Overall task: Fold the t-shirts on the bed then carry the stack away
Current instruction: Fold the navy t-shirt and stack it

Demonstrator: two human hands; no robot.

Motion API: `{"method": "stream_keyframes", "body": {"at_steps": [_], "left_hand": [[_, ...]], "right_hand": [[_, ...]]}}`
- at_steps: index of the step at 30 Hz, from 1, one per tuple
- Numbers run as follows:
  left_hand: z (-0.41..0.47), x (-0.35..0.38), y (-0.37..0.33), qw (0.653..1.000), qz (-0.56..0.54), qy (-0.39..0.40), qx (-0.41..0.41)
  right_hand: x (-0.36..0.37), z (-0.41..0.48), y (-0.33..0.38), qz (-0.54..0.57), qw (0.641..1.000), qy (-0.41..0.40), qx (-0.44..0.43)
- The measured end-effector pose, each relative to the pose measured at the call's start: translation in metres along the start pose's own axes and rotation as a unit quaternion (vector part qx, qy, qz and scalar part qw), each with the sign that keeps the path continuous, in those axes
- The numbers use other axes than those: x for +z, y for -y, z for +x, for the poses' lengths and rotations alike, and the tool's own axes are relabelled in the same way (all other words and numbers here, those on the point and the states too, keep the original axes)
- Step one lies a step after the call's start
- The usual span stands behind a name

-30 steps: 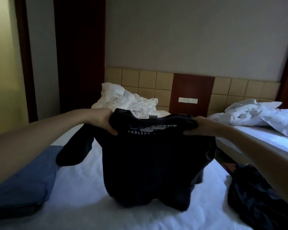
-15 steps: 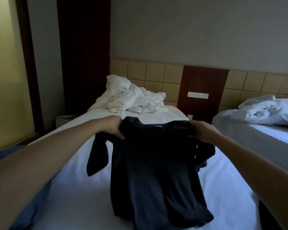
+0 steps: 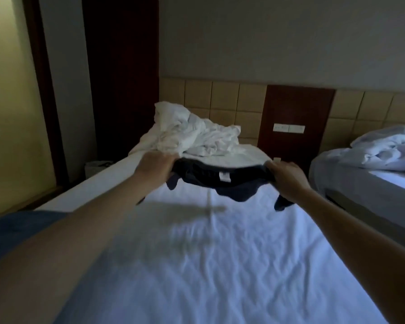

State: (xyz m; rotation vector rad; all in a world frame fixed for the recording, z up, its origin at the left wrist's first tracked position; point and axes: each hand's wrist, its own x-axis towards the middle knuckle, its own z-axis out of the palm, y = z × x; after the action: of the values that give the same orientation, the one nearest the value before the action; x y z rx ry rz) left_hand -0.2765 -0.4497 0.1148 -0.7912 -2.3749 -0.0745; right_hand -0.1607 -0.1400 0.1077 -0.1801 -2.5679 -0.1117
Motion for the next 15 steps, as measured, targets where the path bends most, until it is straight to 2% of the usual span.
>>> {"method": "stream_keyframes", "body": {"at_steps": [1,3,5,6,10,15], "left_hand": [[-0.019,0.02,-0.004,0.999,-0.002,0.041,0.008],[-0.069,0.063,-0.011,0.989,-0.016,0.143,0.019],[-0.134,0.102,-0.015,0.967,-0.049,0.245,0.048],[-0.166,0.115,-0.016,0.962,-0.061,0.257,0.064],[-0.243,0.131,-0.016,0.982,-0.156,0.091,0.05],[-0.254,0.111,-0.02,0.981,-0.152,0.033,0.114]], "right_hand": [[0.019,-0.023,0.004,0.044,0.997,0.056,0.015],[0.063,-0.089,0.013,0.159,0.97,0.183,0.015],[0.103,-0.159,0.02,0.172,0.939,0.296,-0.032],[0.117,-0.186,0.019,0.171,0.936,0.304,-0.048],[0.125,-0.218,0.014,0.183,0.96,0.197,-0.077],[0.106,-0.231,0.017,0.168,0.968,0.148,-0.115]]}}
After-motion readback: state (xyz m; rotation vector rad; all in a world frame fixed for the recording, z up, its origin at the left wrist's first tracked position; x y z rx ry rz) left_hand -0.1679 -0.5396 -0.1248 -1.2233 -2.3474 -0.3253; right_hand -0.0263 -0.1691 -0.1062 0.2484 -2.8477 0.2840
